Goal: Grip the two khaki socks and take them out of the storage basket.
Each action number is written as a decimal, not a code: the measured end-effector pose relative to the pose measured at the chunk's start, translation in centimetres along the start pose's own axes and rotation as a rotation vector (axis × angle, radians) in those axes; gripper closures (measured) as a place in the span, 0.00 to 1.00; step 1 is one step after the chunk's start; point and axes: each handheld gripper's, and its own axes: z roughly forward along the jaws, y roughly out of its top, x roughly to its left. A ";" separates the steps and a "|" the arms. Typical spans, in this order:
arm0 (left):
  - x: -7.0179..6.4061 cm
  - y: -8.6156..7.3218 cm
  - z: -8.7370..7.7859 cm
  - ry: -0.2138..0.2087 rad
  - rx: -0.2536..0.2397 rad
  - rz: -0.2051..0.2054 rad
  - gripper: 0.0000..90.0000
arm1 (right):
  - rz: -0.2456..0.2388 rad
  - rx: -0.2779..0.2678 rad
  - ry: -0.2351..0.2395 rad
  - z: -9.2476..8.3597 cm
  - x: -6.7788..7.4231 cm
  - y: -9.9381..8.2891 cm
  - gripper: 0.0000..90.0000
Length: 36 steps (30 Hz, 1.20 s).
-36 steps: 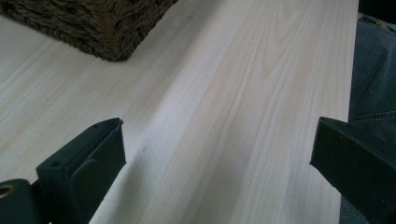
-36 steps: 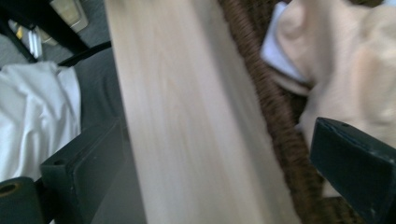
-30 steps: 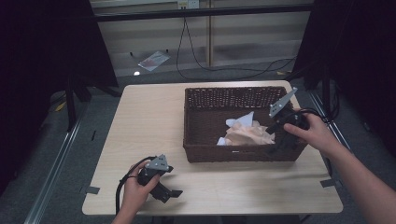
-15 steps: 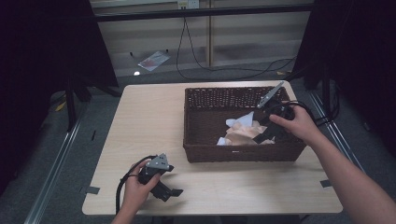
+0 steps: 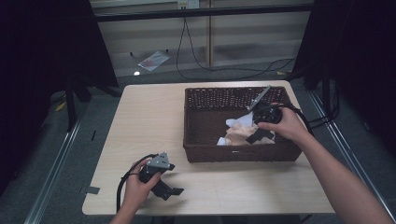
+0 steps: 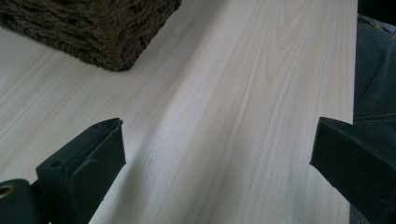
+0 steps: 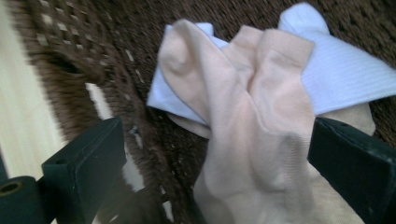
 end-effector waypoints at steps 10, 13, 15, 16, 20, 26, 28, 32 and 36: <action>-0.5 -0.1 -0.3 0.006 0.001 -0.003 0.03 | 0.016 0.038 -0.049 1.9 -0.6 0.4 0.20; -0.5 -0.1 -0.4 0.011 0.014 -0.007 0.03 | 0.051 0.029 -0.054 2.2 -1.0 0.0 0.36; -0.5 -0.1 -0.4 0.011 0.017 -0.003 0.03 | 0.067 0.032 -0.059 2.4 -1.3 -0.4 0.53; -0.5 -0.1 -0.4 0.011 0.017 -0.003 0.03 | 0.067 0.032 -0.059 2.4 -1.3 -0.4 0.53; -0.5 -0.1 -0.4 0.009 0.018 0.000 0.03 | 0.093 -0.005 -0.028 1.8 -1.8 -1.2 0.93; -0.4 -0.1 -0.1 0.007 0.018 -0.003 0.03 | 0.102 -0.045 0.007 -0.4 -1.5 -1.3 0.93; -0.4 -0.1 -0.1 0.008 0.015 -0.003 0.03 | 0.105 -0.065 0.026 -1.4 -1.5 -1.2 0.93; -0.4 -0.1 -0.2 0.008 0.022 0.003 0.03 | 0.120 -0.078 0.027 -3.3 -1.5 -0.9 0.94; -0.5 -0.1 -0.2 0.008 0.017 0.000 0.03 | 0.117 -0.088 0.022 -5.1 -1.5 -0.5 0.94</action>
